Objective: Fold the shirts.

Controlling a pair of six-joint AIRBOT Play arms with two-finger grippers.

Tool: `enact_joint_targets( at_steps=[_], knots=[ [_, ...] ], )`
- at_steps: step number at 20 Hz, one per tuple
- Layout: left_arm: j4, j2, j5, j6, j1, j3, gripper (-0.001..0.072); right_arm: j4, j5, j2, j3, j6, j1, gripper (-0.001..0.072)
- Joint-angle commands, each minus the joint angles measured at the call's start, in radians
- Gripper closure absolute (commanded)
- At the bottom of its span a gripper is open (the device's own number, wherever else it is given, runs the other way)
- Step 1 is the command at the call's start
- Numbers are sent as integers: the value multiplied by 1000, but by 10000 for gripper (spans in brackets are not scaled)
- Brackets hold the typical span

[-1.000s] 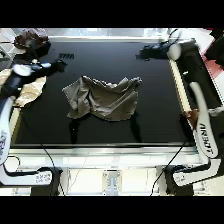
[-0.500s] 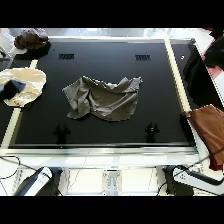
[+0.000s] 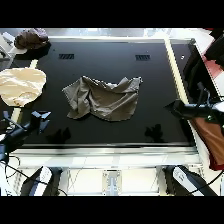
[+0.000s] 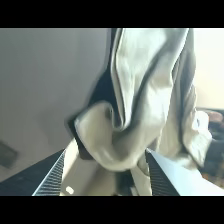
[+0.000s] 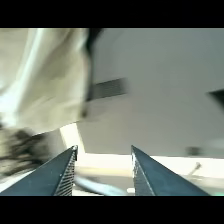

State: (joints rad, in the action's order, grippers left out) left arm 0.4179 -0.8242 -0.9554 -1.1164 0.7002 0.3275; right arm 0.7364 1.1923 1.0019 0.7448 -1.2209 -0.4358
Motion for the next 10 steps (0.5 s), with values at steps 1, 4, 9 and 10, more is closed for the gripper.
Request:
enact_joint_targets(
  at_steps=[1, 4, 9, 10],
  knots=[
    [-136, -90, 85, 42, -94, -42, 116, -241, -12, -5, -121, 140, -6, 325],
    [-253, -217, 105, 140, -214, -34, 120, -324, -11, -5, -121, 195, -6, 325],
    [-318, -373, 182, 209, -336, 14, 144, -346, 14, -11, -121, 195, -6, 325],
    [-318, -391, 186, 209, -344, 29, 162, -348, 20, -16, -121, 195, -6, 325]
  ],
)
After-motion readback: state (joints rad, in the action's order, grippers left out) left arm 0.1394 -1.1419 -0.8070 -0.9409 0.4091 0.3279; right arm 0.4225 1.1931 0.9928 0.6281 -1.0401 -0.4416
